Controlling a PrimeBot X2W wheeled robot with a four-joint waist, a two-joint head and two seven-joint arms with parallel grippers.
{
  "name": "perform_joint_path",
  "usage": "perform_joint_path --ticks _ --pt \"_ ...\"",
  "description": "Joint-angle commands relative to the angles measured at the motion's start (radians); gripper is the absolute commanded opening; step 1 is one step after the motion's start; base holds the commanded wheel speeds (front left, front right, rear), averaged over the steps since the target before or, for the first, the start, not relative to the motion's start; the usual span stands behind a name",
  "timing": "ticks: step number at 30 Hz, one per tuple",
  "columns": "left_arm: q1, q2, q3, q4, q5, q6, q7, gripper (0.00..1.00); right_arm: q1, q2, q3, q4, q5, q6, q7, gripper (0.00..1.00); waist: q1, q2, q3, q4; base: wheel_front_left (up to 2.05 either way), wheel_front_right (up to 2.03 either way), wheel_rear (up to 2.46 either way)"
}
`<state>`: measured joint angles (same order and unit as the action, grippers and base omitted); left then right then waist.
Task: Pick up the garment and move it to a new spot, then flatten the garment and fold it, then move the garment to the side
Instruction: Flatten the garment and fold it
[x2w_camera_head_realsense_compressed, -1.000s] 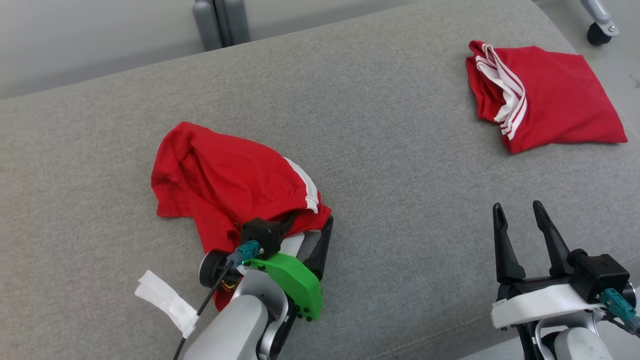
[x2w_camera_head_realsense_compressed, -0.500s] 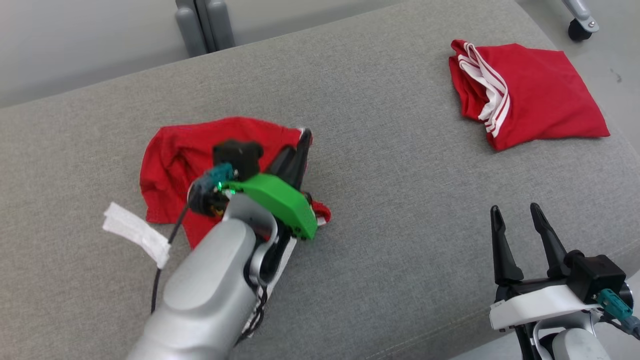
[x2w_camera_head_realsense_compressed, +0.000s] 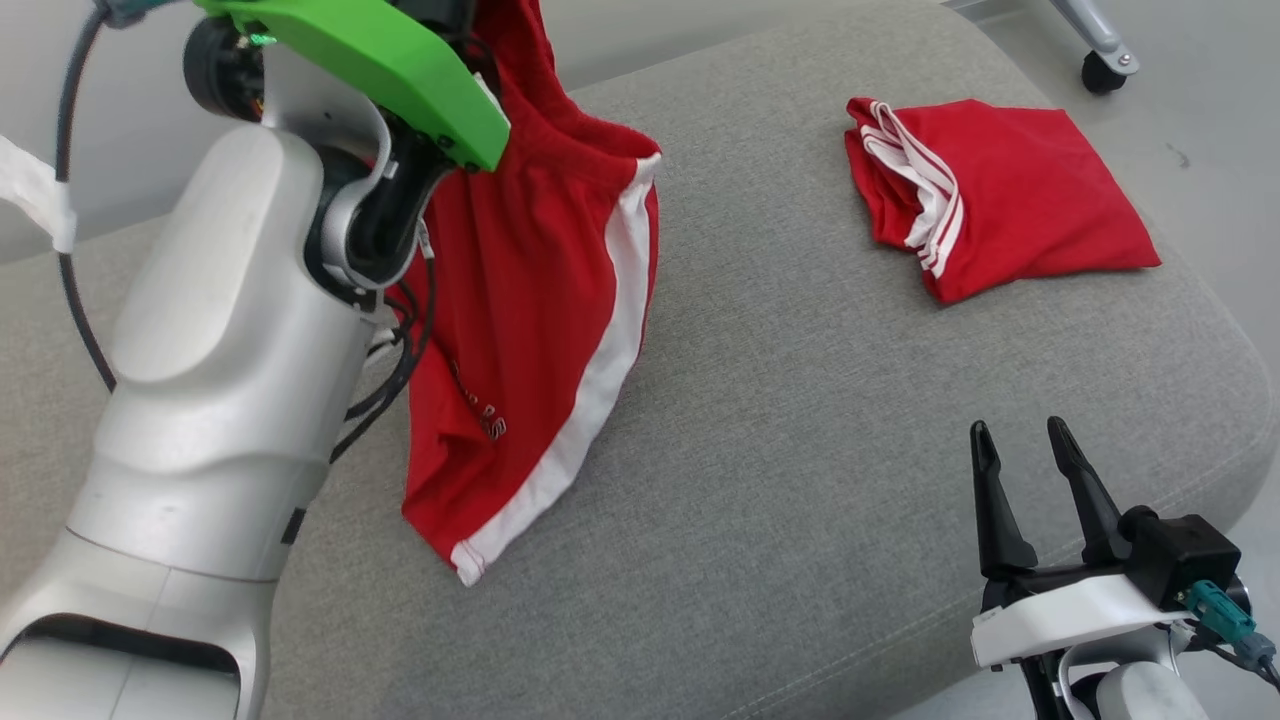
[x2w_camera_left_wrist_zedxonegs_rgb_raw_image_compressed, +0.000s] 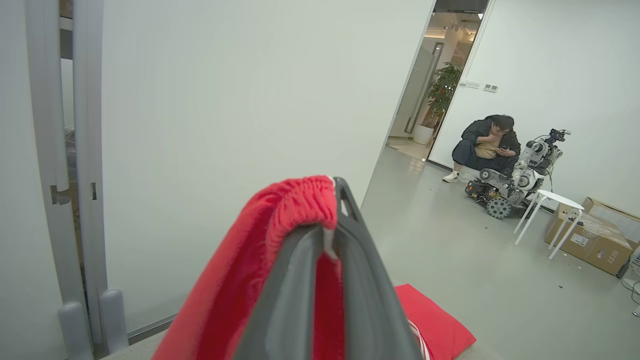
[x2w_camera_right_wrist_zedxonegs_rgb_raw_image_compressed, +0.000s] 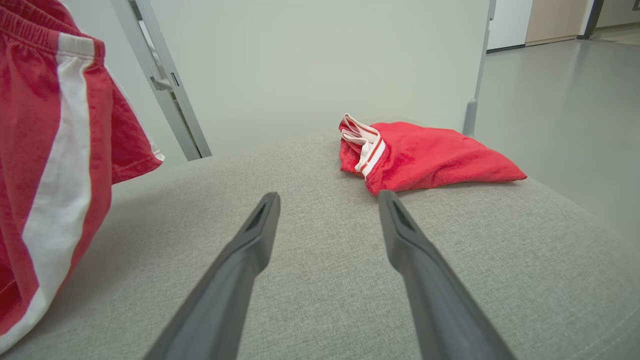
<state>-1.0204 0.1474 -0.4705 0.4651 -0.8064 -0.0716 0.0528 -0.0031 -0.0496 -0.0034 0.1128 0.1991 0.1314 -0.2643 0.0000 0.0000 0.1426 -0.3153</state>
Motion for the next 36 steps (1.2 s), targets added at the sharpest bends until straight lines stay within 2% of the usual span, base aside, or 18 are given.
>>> perform_joint_path --ticks 1,9,13,18,26,31,36 --pt "-0.035 0.007 0.013 0.007 -0.01 -0.01 -0.003 0.0 0.01 -0.002 0.001 0.003 0.005 -0.002 0.0 1.0 0.0 0.0 -0.016 -0.02 0.0 0.0 0.0" --pt "-0.135 -0.03 0.023 -0.003 -0.121 -0.055 -0.012 0.0 0.012 -0.002 -0.01 -0.002 0.011 -0.002 0.0 1.0 0.0 0.0 -0.014 -0.034 0.0 0.0 0.0" --pt "-0.044 -0.043 -0.036 -0.11 -0.244 -0.06 0.015 0.0 0.014 -0.001 -0.024 -0.003 0.021 -0.002 0.0 1.0 0.0 0.0 -0.005 -0.013 0.0 0.0 0.0" --pt "0.23 0.046 -0.159 -0.328 -0.369 -0.06 0.032 0.0 0.041 -0.002 -0.052 0.01 0.009 -0.002 0.0 1.0 0.0 0.0 -0.027 0.036 0.0 0.0 0.0" --pt "0.737 0.294 -0.288 -0.573 -0.438 -0.052 0.022 0.0 0.09 -0.002 -0.11 0.016 -0.037 -0.002 0.0 1.0 0.0 0.0 -0.08 0.167 0.0 0.0 0.0" --pt "0.937 0.397 -0.318 -0.592 -0.438 -0.021 -0.003 0.0 0.107 -0.002 -0.123 0.016 -0.056 -0.002 0.0 1.0 0.0 0.0 -0.098 0.264 0.0 0.0 0.0" --pt "0.964 0.42 -0.312 -0.478 -0.38 -0.011 -0.062 0.0 0.116 -0.002 -0.117 0.027 -0.064 -0.002 0.0 1.0 0.0 0.0 -0.114 0.341 0.0 0.0 0.0"
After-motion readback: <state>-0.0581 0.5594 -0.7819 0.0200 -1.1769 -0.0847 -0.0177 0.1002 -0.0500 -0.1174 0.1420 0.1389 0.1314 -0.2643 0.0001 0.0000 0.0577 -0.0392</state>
